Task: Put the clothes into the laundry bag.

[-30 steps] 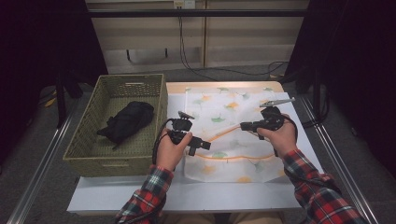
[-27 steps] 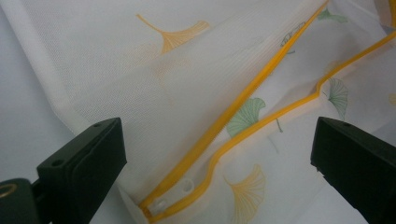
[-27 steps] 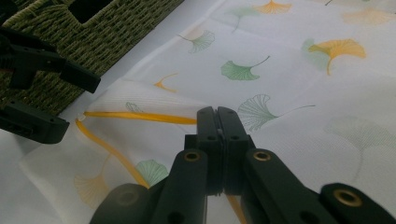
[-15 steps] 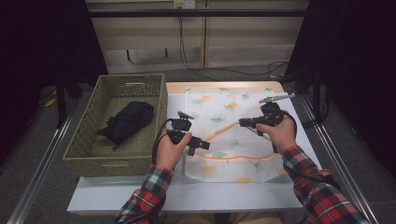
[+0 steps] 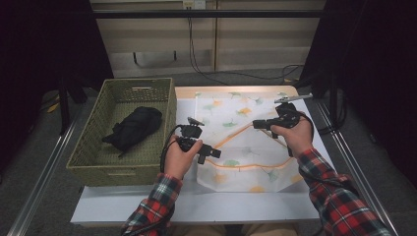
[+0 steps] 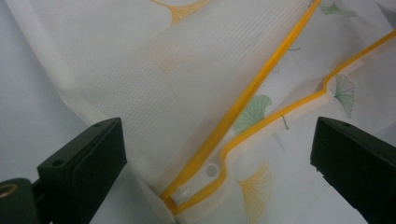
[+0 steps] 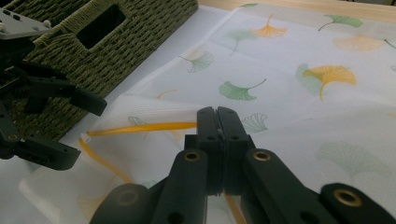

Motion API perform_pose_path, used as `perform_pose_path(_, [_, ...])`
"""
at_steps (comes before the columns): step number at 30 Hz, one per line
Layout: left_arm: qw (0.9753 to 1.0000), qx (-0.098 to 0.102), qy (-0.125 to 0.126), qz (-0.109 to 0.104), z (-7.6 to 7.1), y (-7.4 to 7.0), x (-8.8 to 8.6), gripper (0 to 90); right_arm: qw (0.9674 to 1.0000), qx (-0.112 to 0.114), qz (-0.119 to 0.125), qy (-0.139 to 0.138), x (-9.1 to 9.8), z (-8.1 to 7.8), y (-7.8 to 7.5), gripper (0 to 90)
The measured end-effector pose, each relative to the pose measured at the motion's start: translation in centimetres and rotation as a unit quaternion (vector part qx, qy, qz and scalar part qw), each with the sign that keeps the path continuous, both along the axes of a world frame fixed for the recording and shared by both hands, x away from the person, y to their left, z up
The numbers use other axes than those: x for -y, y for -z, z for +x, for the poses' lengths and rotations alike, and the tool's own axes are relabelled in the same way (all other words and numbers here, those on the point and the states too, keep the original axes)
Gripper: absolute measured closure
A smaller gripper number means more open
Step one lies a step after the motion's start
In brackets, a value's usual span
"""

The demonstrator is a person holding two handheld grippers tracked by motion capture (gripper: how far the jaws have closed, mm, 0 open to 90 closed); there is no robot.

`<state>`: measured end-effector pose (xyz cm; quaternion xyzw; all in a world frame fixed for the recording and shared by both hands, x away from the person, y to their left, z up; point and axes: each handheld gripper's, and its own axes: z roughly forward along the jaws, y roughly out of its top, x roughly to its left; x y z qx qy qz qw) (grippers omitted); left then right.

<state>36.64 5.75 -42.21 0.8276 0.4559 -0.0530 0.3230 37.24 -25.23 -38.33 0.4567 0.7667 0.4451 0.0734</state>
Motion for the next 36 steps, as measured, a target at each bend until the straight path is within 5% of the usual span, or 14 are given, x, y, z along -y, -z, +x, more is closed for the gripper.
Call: perform_pose_path(36, [0.9999, -0.001, 0.011, 0.001, -0.4, -0.4, -0.2, 3.1, 0.9999, 0.004, 0.007, 0.009, -0.1, 1.4, -1.7, 89.9])
